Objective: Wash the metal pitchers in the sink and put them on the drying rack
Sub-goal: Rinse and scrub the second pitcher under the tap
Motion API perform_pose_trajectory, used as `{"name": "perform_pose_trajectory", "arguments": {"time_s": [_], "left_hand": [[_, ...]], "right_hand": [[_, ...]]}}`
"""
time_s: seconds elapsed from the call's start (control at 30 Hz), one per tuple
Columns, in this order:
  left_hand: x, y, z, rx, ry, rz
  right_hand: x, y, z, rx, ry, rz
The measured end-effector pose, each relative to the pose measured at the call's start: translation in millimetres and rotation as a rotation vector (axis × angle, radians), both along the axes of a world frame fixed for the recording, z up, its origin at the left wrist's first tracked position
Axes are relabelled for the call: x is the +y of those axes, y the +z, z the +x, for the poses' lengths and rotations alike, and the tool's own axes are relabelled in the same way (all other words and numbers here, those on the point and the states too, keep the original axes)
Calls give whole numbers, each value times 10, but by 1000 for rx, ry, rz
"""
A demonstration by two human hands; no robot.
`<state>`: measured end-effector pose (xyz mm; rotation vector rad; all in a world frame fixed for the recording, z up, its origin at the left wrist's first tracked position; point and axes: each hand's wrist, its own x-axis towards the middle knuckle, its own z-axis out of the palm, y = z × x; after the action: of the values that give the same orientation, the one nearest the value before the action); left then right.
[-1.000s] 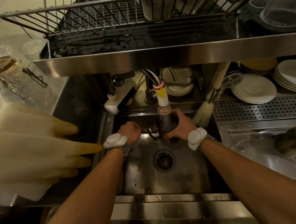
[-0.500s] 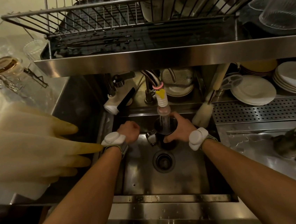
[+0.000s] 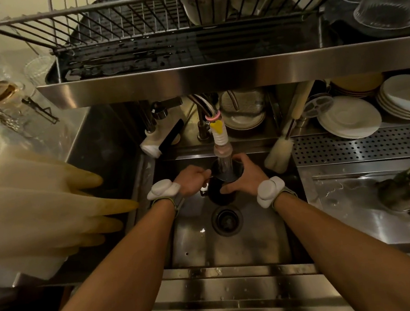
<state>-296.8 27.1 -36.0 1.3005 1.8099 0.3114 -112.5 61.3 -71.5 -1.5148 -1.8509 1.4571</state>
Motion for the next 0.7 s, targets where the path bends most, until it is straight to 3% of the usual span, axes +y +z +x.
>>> {"name": "perform_pose_trajectory", "arguments": {"time_s": [0.2, 0.43, 0.7], "left_hand": [[24, 64, 57, 23, -49, 15], [46, 181, 23, 281, -197, 71], [63, 248, 76, 443, -284, 28]], "right_hand": [[0, -45, 133, -68, 45, -91], [43, -3, 185, -89, -15, -63], [51, 20, 256, -150, 34, -60]]}}
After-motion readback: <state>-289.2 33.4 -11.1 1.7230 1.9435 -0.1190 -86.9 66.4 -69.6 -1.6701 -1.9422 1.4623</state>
